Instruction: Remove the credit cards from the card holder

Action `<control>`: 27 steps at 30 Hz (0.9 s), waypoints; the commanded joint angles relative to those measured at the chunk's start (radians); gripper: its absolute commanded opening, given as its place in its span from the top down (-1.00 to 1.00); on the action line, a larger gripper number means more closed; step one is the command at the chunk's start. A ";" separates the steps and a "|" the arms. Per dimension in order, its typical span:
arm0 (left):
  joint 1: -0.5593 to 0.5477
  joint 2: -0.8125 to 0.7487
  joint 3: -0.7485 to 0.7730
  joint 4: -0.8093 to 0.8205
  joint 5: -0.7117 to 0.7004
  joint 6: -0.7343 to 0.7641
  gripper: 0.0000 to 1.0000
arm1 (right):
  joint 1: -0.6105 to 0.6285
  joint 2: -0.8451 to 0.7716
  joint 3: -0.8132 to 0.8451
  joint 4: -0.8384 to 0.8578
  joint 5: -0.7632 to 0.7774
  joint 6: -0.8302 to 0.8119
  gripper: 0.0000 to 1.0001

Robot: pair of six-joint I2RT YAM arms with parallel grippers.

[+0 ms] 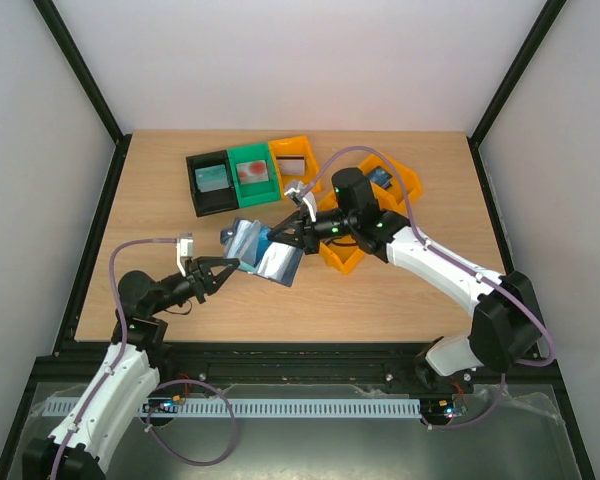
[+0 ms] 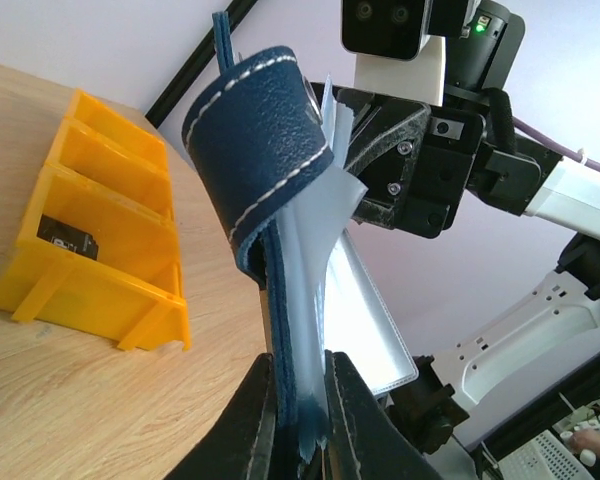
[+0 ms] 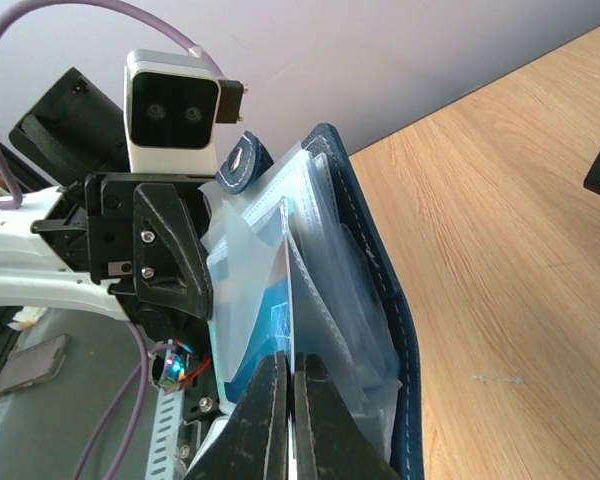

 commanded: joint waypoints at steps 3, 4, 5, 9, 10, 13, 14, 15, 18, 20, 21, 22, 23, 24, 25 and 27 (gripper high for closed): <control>-0.007 -0.020 0.005 0.001 0.019 0.034 0.95 | -0.026 -0.029 0.057 -0.124 0.149 -0.100 0.97; -0.007 -0.021 0.007 -0.015 0.017 0.039 0.95 | -0.030 -0.032 0.060 -0.143 0.175 -0.111 0.97; -0.008 -0.024 0.008 -0.026 0.015 0.043 0.95 | -0.036 -0.036 0.063 -0.157 0.197 -0.117 0.97; -0.007 -0.031 0.010 -0.037 0.014 0.048 0.95 | -0.062 -0.056 0.069 -0.165 0.243 -0.113 0.97; -0.007 -0.032 0.012 -0.041 0.012 0.052 0.95 | -0.067 -0.062 0.071 -0.167 0.266 -0.111 0.97; -0.006 -0.038 0.029 -0.112 -0.031 0.090 0.95 | -0.107 -0.082 0.077 -0.163 0.345 -0.089 0.97; -0.006 -0.041 0.033 -0.137 -0.054 0.104 0.95 | -0.128 -0.089 0.078 -0.152 0.362 -0.071 0.97; -0.005 -0.046 0.038 -0.162 -0.080 0.119 0.95 | -0.149 -0.095 0.076 -0.129 0.377 -0.045 0.97; 0.002 -0.065 0.048 -0.223 -0.175 0.146 0.95 | -0.201 -0.109 0.069 -0.062 0.404 0.051 0.97; 0.016 -0.082 0.056 -0.254 -0.239 0.158 0.95 | -0.223 -0.111 0.069 -0.036 0.438 0.102 0.97; 0.025 -0.092 0.063 -0.273 -0.283 0.165 0.95 | -0.237 -0.113 0.068 -0.026 0.470 0.131 0.97; 0.038 -0.104 0.075 -0.303 -0.366 0.176 0.95 | -0.253 -0.115 0.066 -0.015 0.504 0.163 0.97; 0.053 -0.119 0.089 -0.336 -0.444 0.183 0.95 | -0.273 -0.122 0.057 0.004 0.528 0.201 0.97; 0.076 -0.133 0.098 -0.364 -0.522 0.189 0.95 | -0.296 -0.132 0.041 0.033 0.550 0.238 0.97; 0.096 -0.147 0.105 -0.384 -0.587 0.203 0.95 | -0.317 -0.150 0.022 0.063 0.567 0.280 0.97; 0.127 -0.168 0.117 -0.419 -0.708 0.228 0.95 | -0.356 -0.176 -0.006 0.094 0.628 0.346 0.97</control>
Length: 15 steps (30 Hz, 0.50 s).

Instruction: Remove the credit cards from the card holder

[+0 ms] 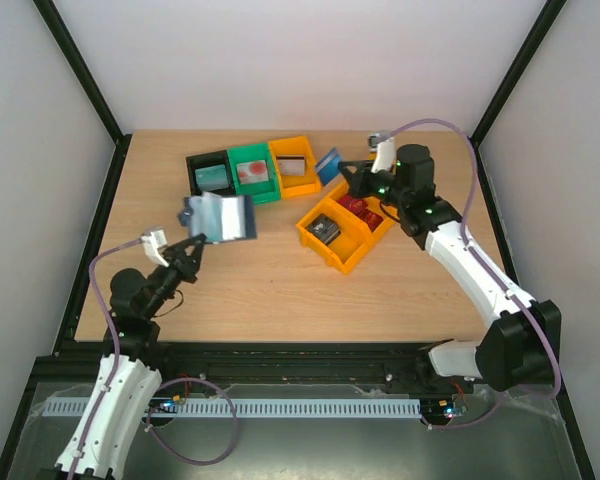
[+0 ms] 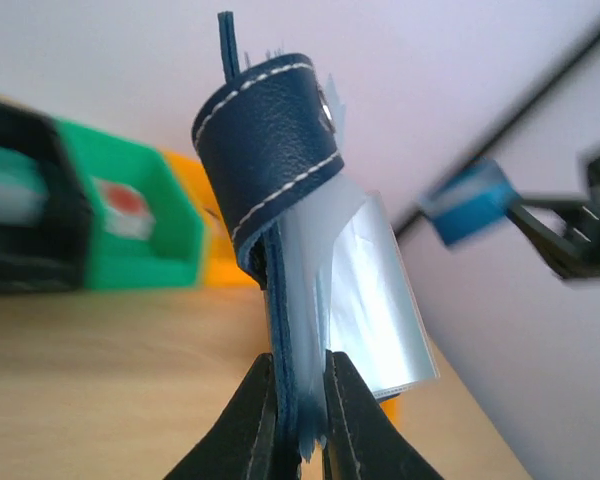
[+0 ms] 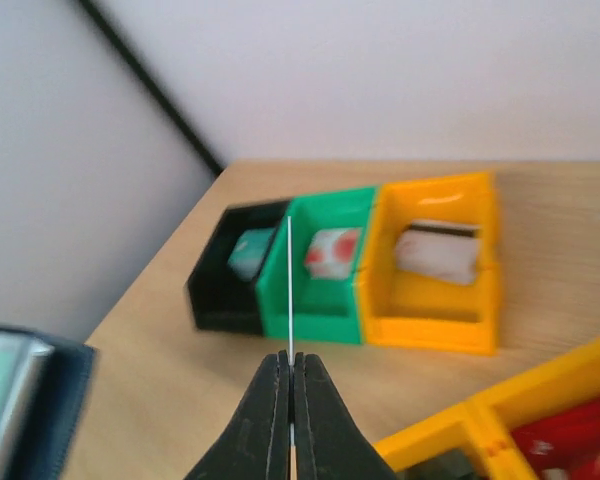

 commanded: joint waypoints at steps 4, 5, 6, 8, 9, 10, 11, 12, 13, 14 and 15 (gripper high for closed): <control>0.101 -0.067 0.062 -0.153 -0.473 0.088 0.95 | -0.142 -0.120 -0.088 0.123 0.294 0.267 0.97; 0.107 -0.072 0.055 -0.166 -0.489 0.090 0.95 | -0.161 -0.135 -0.109 0.135 0.324 0.297 0.97; 0.113 -0.077 0.048 -0.174 -0.497 0.090 0.95 | -0.178 -0.152 -0.133 0.147 0.350 0.324 0.97; 0.123 -0.085 0.030 -0.177 -0.505 0.084 0.95 | -0.204 -0.185 -0.184 0.188 0.397 0.404 0.97; 0.128 -0.088 0.023 -0.176 -0.512 0.079 0.95 | -0.211 -0.201 -0.207 0.203 0.420 0.424 0.97; 0.132 -0.089 0.020 -0.170 -0.518 0.081 0.95 | -0.213 -0.214 -0.222 0.210 0.448 0.439 0.97; 0.138 -0.090 0.017 -0.165 -0.520 0.088 0.95 | -0.215 -0.223 -0.233 0.211 0.472 0.446 0.97; 0.142 -0.091 0.015 -0.162 -0.522 0.091 0.95 | -0.215 -0.227 -0.239 0.210 0.491 0.453 0.97; 0.149 -0.092 0.012 -0.161 -0.526 0.092 0.95 | -0.214 -0.231 -0.245 0.209 0.506 0.460 0.97; 0.155 -0.094 0.008 -0.159 -0.528 0.091 0.95 | -0.215 -0.233 -0.249 0.209 0.518 0.467 0.97; 0.161 -0.093 0.004 -0.155 -0.530 0.092 0.95 | -0.215 -0.233 -0.253 0.211 0.522 0.474 0.97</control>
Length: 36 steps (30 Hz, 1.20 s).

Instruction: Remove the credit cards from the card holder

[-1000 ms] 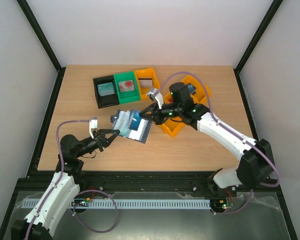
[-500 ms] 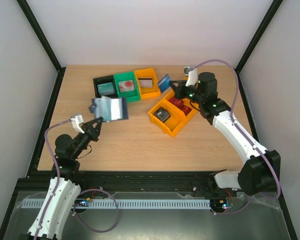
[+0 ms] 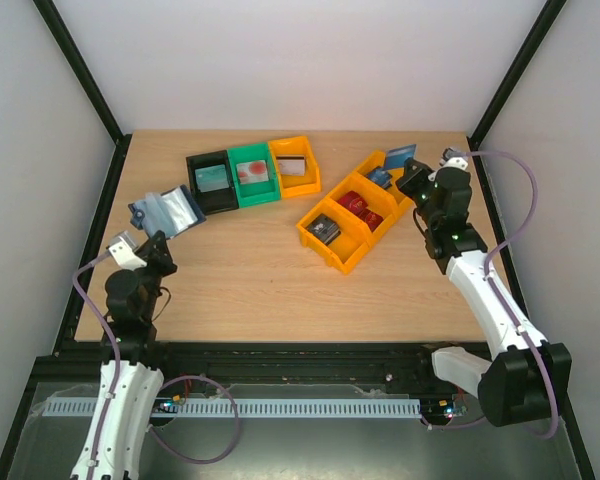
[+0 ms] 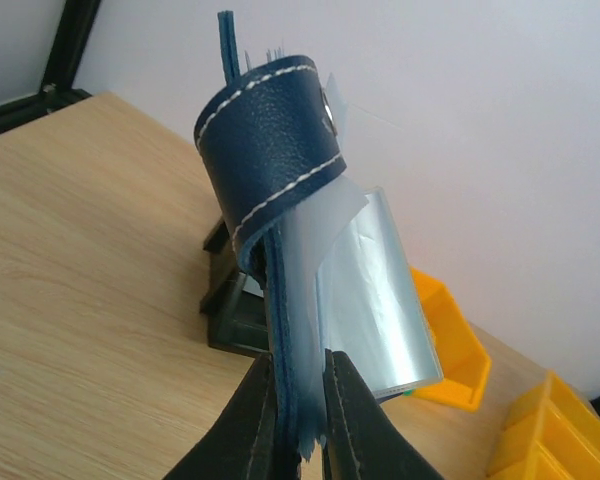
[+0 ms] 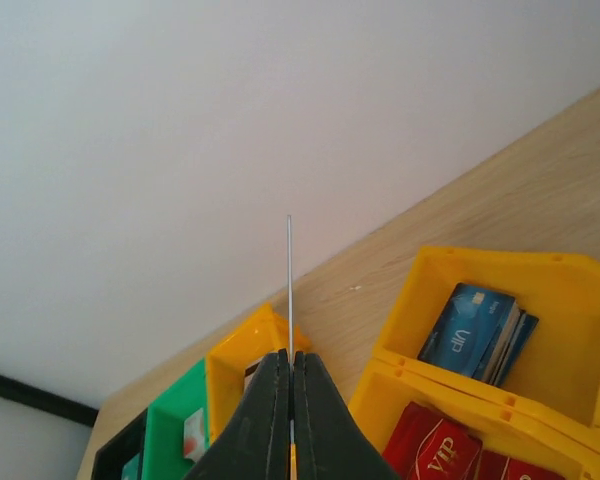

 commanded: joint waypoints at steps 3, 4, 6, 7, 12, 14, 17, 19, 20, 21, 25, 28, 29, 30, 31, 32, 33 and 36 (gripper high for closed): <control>0.026 -0.015 -0.029 0.044 -0.042 0.020 0.95 | -0.001 -0.020 -0.022 0.068 0.086 0.097 0.97; 0.025 -0.016 -0.031 0.047 -0.036 0.017 0.95 | -0.002 -0.015 -0.019 0.067 0.070 0.094 0.97; 0.025 -0.015 -0.034 0.056 -0.013 0.014 0.95 | -0.001 -0.012 -0.004 0.043 0.036 0.079 0.97; 0.026 -0.015 -0.039 0.065 0.004 0.013 0.95 | -0.001 -0.015 -0.002 0.029 0.020 0.067 0.97; 0.025 -0.058 -0.064 0.111 0.054 0.006 0.95 | -0.001 -0.030 0.026 -0.065 -0.086 0.007 0.97; 0.027 -0.065 -0.075 0.131 0.087 -0.002 0.95 | -0.001 -0.056 0.014 -0.074 -0.108 0.023 0.97; 0.034 -0.060 -0.084 0.155 0.158 -0.010 0.95 | -0.001 -0.106 -0.013 -0.054 -0.161 -0.013 0.97; 0.041 -0.054 -0.084 0.164 0.187 -0.012 0.95 | -0.001 -0.106 0.028 -0.127 -0.188 -0.054 0.97; 0.045 -0.050 -0.084 0.166 0.193 -0.013 0.95 | -0.001 -0.100 0.053 -0.164 -0.199 -0.094 0.97; 0.053 -0.047 -0.085 0.170 0.197 -0.015 0.95 | -0.001 -0.096 0.077 -0.190 -0.212 -0.117 0.97; 0.119 -0.029 -0.091 0.202 0.227 -0.022 0.95 | -0.002 -0.080 0.136 -0.187 -0.211 -0.143 0.97; 0.169 0.010 -0.098 0.231 0.243 -0.032 0.95 | -0.003 -0.054 0.165 -0.147 -0.156 -0.164 0.97; 0.173 0.017 -0.099 0.240 0.245 -0.033 0.95 | -0.004 -0.046 0.186 -0.146 -0.143 -0.181 0.97; 0.175 0.028 -0.103 0.256 0.255 -0.034 0.95 | -0.007 -0.034 0.200 -0.148 -0.130 -0.204 0.97; 0.176 0.043 -0.108 0.275 0.275 -0.041 0.95 | -0.012 -0.023 0.210 -0.148 -0.113 -0.225 0.97; 0.175 0.074 -0.109 0.295 0.300 -0.050 0.95 | -0.018 -0.013 0.216 -0.141 -0.101 -0.240 0.97; 0.176 0.103 -0.106 0.309 0.329 -0.057 0.95 | -0.028 0.000 0.216 -0.127 -0.094 -0.246 0.97; 0.174 0.210 -0.065 0.327 0.418 -0.069 0.95 | -0.081 0.063 0.229 -0.046 -0.151 -0.223 0.97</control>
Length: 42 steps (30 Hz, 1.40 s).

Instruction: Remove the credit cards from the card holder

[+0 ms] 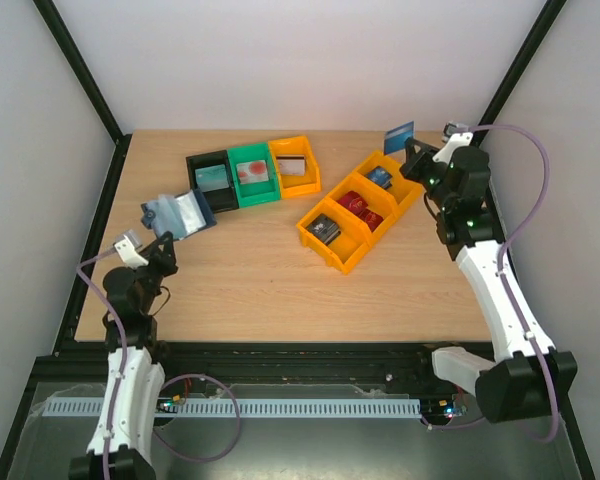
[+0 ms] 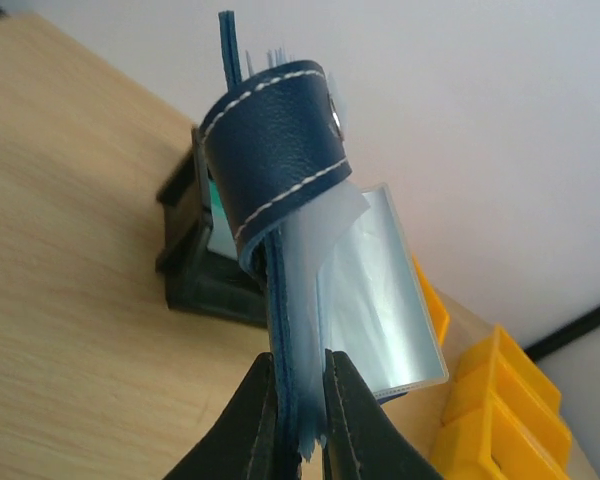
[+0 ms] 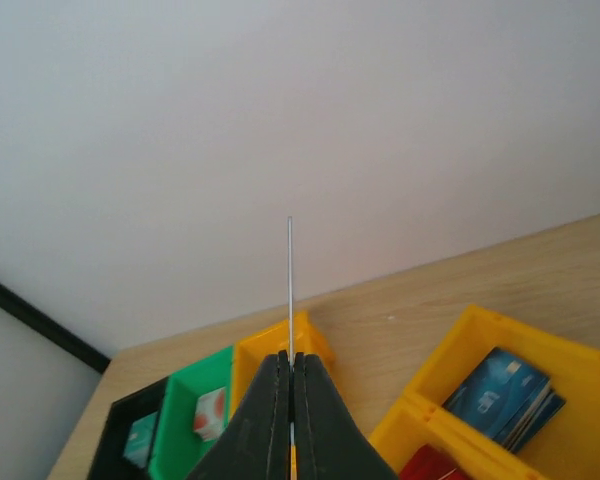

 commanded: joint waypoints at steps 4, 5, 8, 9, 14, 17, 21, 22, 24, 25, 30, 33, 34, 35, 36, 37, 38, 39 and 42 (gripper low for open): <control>-0.007 0.307 0.250 0.121 0.233 0.039 0.95 | -0.140 0.215 0.107 0.259 -0.125 0.055 0.97; -0.015 0.373 0.322 0.136 0.260 0.051 0.95 | -0.155 0.265 0.135 0.305 -0.150 0.082 0.97; -0.035 0.602 0.547 0.168 0.333 0.034 0.95 | -0.179 0.421 0.251 0.395 -0.263 0.124 0.97; -0.039 0.673 0.618 0.151 0.349 0.021 0.95 | -0.181 0.473 0.297 0.384 -0.300 0.110 0.97; -0.085 0.898 0.949 -0.096 0.340 0.144 0.95 | -0.180 0.642 0.495 0.108 -0.401 0.022 0.97; -0.120 1.001 1.076 -0.153 0.346 0.165 0.95 | -0.180 0.675 0.589 -0.088 -0.368 -0.112 0.97; -0.158 1.112 1.156 -0.091 0.349 0.129 0.95 | -0.181 0.726 0.642 -0.284 -0.370 -0.241 0.97; -0.165 1.134 1.168 -0.076 0.348 0.120 0.95 | -0.181 0.744 0.658 -0.325 -0.379 -0.265 0.97; -0.180 1.165 1.186 -0.046 0.349 0.121 0.95 | -0.181 0.785 0.708 -0.443 -0.382 -0.326 0.97; -0.186 1.175 1.188 -0.030 0.352 0.122 0.95 | -0.181 0.808 0.736 -0.504 -0.379 -0.363 0.97; -0.201 1.187 1.177 0.010 0.340 0.112 0.95 | -0.183 0.919 0.877 -0.718 -0.314 -0.496 0.97; -0.213 1.172 1.153 0.023 0.345 0.139 0.95 | -0.192 0.967 0.922 -0.760 -0.312 -0.529 0.97; -0.216 1.165 1.145 0.022 0.343 0.149 0.95 | -0.197 0.985 0.945 -0.777 -0.320 -0.530 0.97; -0.219 1.158 1.137 0.022 0.338 0.150 0.95 | -0.201 1.004 0.965 -0.794 -0.331 -0.532 0.97; -0.223 1.151 1.129 0.021 0.335 0.150 0.95 | -0.207 1.020 0.985 -0.809 -0.338 -0.531 0.97; -0.226 1.144 1.121 0.020 0.333 0.152 0.95 | -0.213 1.033 1.000 -0.820 -0.344 -0.530 0.97; -0.230 1.138 1.114 0.019 0.332 0.157 0.95 | -0.220 1.045 1.006 -0.827 -0.347 -0.530 0.97; -0.234 1.133 1.108 0.017 0.334 0.164 0.95 | -0.226 1.054 1.006 -0.832 -0.351 -0.529 0.97; -0.249 1.125 1.100 0.010 0.331 0.186 0.95 | -0.249 1.092 1.015 -0.829 -0.401 -0.505 0.97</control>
